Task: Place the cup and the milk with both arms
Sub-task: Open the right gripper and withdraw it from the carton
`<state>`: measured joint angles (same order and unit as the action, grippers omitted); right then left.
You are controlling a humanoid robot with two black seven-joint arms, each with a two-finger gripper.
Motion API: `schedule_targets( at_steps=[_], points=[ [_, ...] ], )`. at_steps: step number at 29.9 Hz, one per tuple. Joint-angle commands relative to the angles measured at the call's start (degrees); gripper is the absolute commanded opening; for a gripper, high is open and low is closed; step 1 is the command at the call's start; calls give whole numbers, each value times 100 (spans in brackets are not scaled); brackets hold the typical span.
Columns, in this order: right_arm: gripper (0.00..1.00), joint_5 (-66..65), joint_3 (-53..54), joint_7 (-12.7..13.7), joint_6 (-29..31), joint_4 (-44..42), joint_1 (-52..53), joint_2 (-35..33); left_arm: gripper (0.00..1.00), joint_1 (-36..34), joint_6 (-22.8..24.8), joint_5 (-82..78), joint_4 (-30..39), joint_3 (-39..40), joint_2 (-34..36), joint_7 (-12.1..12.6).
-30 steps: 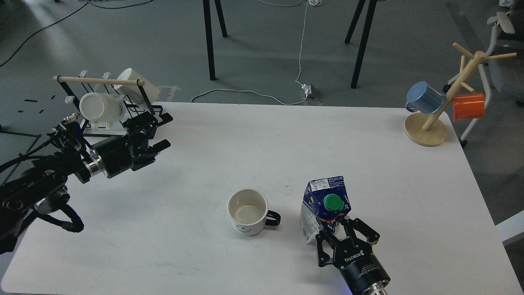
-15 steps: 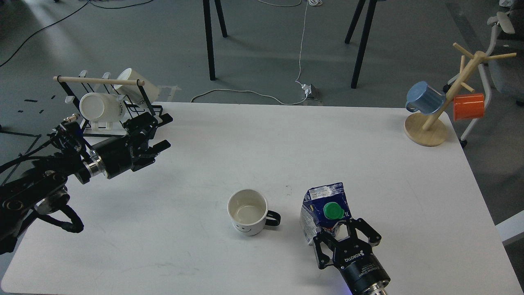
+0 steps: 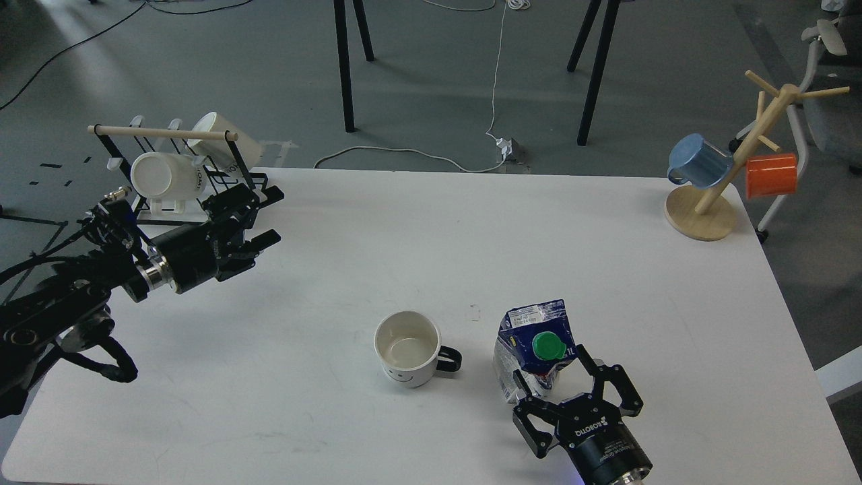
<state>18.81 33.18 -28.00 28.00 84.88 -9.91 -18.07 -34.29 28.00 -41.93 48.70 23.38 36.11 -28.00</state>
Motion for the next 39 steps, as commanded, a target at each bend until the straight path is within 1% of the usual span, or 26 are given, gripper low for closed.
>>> schedule_targets(
  at_steps=[1, 8, 13, 18, 23, 27, 31, 36, 39],
  points=[
    [100, 0, 31, 0, 0, 82, -125, -152, 98, 1, 0, 0, 0, 0, 1, 0],
    [99, 0, 40, 0, 0, 318, -397, -513, 98, 27, 0, 0, 0, 9, -8, 0],
    [99, 9, 75, 0, 0, 644, -599, -1031, 98, 27, 0, 0, 0, 9, -8, 0],
    [99, 44, 207, 0, 0, 749, -854, -1576, 98, 27, 0, 0, 0, 9, -8, 0],
    [99, 79, 478, 0, 0, 1039, -1214, -2427, 98, 27, 0, 0, -1, 17, -8, 0],
    [100, 289, 786, 0, 0, 1066, -1417, -3201, 98, 27, 0, 0, 0, 26, -8, 0],
    [99, 755, 1154, 0, 0, 1031, -1408, -3773, 98, 27, 0, 0, 0, 35, -8, 0],
    [99, 897, 2060, 0, 0, 987, -1277, -4020, 98, 27, 0, 0, 0, 35, -8, 0],
    [99, 888, 2202, 0, 0, 900, -681, -4064, 98, 27, 0, 0, 0, 44, -8, 0]
  ],
)
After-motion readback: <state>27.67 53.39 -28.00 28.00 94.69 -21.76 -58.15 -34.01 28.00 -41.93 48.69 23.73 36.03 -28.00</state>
